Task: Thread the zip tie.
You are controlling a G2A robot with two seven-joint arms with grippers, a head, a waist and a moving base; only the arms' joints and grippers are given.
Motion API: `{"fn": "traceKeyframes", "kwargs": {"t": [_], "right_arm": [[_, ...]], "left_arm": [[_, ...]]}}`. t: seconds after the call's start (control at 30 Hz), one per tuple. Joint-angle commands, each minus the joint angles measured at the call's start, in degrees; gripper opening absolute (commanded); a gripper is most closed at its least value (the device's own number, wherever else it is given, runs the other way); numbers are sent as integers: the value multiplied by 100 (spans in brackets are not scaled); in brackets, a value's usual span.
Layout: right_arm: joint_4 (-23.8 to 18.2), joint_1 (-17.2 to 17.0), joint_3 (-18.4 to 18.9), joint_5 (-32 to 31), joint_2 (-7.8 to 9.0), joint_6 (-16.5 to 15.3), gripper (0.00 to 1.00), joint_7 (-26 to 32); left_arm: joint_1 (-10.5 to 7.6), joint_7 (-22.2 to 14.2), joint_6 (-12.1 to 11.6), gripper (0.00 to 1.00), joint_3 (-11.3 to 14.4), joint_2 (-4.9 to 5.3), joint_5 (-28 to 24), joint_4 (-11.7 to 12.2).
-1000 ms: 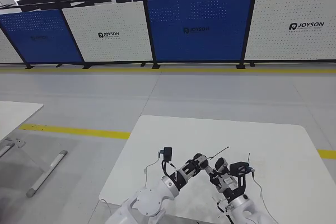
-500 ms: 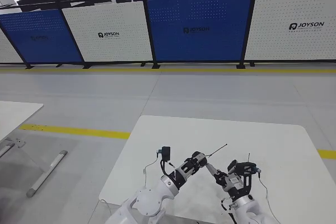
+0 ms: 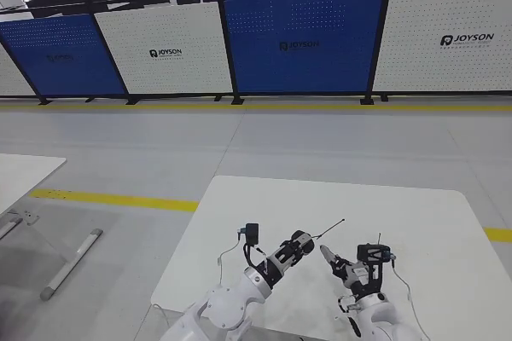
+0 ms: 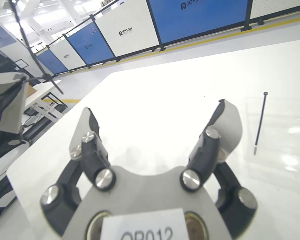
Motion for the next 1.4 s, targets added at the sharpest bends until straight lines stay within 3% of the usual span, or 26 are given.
{"fn": "traceKeyframes", "kwargs": {"t": [0.0, 0.03, 0.07, 0.1, 0.13, 0.43, 1.03, 1.37], "right_arm": [[-9, -1, -49, -248, 4, -155, 100, 82], [-32, -13, -23, -58, 2, -316, 100, 30], [-4, -26, 49, 65, 10, -454, 82, -10], [2, -31, 89, 88, 17, -511, 44, -19], [2, -41, 118, 129, 20, -552, 37, -35], [43, -54, 255, 646, 47, -1374, 33, -28], [-54, 6, 155, 622, 55, -1749, 31, 20], [-96, 1, 174, 686, 60, -1786, 21, -17]], "left_arm": [[-7, 6, -2, 0, 8, -5, -3, 9], [-8, 3, -6, 0, 8, -6, -3, 10], [-5, -1, -14, 0, 7, -6, 1, 9], [-3, -4, -17, 0, 6, -7, 4, 9], [0, -5, -19, 0, 7, -7, 10, 10], [-8, -11, 29, 0, 53, -19, 105, 14], [-14, -57, 85, 0, 132, -31, 349, 29], [5, -69, 104, 0, 142, -33, 432, 0]]}}
